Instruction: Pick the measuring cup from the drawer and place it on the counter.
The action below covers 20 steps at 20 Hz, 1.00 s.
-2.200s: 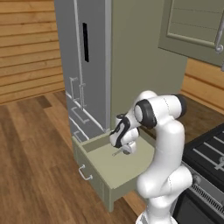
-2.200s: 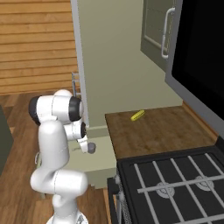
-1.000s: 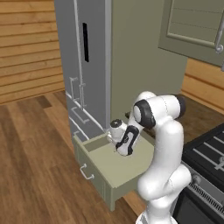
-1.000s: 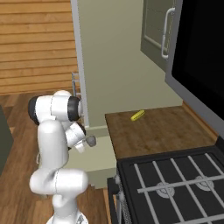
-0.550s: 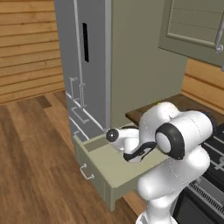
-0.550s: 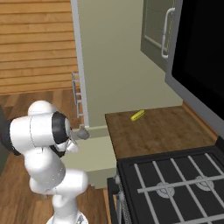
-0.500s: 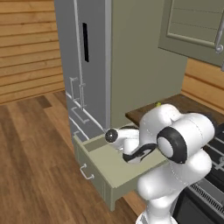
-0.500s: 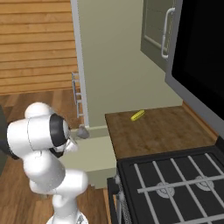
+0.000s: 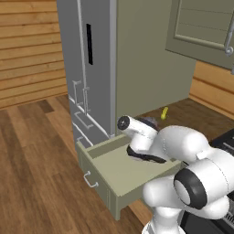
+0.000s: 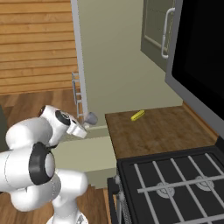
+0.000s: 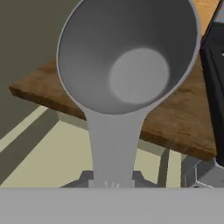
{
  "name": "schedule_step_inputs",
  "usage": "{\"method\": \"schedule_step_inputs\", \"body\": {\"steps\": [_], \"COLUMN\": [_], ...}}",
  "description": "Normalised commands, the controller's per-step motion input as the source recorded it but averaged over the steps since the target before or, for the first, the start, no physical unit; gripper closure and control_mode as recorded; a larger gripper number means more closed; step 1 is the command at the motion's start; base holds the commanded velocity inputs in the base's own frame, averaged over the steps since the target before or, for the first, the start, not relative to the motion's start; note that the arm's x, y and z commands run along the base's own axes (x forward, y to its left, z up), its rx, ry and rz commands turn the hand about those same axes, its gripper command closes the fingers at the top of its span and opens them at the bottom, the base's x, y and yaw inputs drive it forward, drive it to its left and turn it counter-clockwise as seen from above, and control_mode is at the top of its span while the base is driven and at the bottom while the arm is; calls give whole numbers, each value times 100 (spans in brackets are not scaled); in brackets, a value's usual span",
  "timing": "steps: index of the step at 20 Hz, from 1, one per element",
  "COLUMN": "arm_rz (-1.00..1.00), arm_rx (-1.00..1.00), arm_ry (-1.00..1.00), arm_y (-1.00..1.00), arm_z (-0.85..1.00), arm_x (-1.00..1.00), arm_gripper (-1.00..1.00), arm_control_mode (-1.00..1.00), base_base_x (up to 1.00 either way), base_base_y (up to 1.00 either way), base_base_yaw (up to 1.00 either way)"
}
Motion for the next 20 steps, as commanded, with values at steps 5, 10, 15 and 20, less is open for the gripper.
{"method": "schedule_step_inputs", "body": {"steps": [5, 10, 15, 20], "arm_rz": [-8, -5, -8, -3], "arm_rx": [18, 38, 0, 0], "arm_ry": [37, 36, 6, -4], "arm_y": [-100, -99, -69, -88], "arm_z": [100, 68, -35, -67], "arm_x": [1, 0, 0, 4], "arm_gripper": [100, 100, 100, 100], "arm_control_mode": [-100, -100, -100, -100], "base_base_x": [0, 0, 0, 0], "base_base_y": [0, 0, 0, 0], "base_base_yaw": [0, 0, 0, 0]}}
